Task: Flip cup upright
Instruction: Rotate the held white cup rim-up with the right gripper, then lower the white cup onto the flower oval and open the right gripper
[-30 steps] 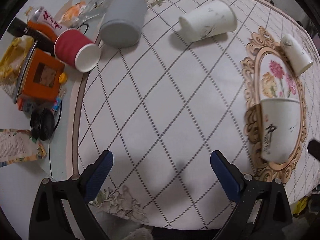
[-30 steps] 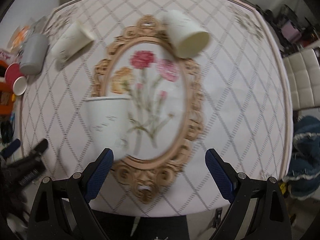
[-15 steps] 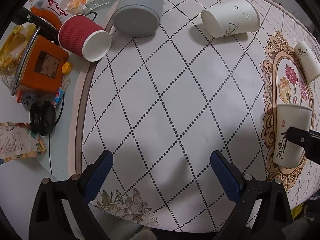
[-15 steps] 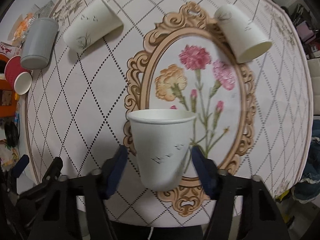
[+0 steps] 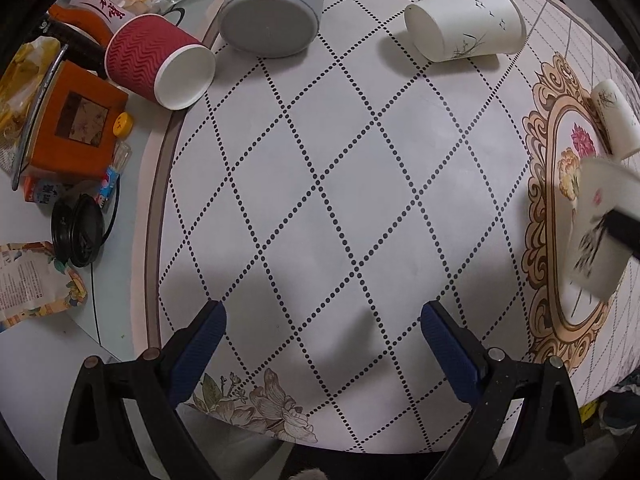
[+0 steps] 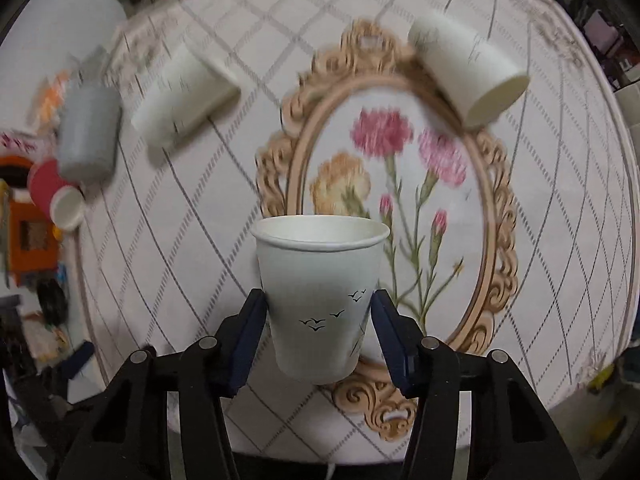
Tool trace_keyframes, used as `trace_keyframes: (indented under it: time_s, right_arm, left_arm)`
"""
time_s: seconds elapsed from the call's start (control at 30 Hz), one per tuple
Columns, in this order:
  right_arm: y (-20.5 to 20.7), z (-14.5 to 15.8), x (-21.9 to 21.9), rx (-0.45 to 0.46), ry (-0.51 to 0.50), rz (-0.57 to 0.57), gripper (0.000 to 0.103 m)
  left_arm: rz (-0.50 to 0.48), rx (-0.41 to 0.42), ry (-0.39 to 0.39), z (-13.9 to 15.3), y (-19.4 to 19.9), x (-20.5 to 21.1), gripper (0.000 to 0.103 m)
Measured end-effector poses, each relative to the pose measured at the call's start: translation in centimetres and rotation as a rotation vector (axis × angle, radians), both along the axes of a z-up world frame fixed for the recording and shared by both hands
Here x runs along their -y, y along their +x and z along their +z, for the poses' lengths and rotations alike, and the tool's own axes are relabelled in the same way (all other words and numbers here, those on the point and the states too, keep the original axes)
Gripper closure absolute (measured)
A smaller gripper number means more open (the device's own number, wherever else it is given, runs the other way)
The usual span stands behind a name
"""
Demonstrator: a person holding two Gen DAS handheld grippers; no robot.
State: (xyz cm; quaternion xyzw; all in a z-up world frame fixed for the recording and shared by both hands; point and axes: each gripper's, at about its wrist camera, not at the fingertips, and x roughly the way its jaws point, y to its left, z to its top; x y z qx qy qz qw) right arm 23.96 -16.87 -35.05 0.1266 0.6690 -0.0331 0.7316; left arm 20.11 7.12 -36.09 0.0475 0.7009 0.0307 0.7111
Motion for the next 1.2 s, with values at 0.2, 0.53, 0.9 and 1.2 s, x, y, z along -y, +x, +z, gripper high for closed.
trace_keyframes:
  time_s: [0.2, 0.53, 0.9, 1.2]
  right_arm:
    - [0.5, 3.6, -0.3, 0.309, -0.076, 0.004, 0.047]
    - [1.0, -0.2, -2.8, 0.559, -0.25, 0.038, 0.047]
    - [-2.9, -1.1, -3.1, 0.555, -0.262, 0.052, 0.044]
    - [-6.3, 0.4, -1.8, 0.517, -0.232, 0.011, 0.028]
  left_arm:
    - [0.009, -0.026, -0.016, -0.7, 2.3, 0.9, 0.004]
    - [-0.032, 0.0, 0.029, -2.5, 4.5, 2.2, 0.004]
    - [-0.048, 0.023, 0.031, -2.0, 1.4, 1.6, 0.004]
    - [-0.061, 0.106, 0.023, 2.2, -2.3, 1.6, 0.004]
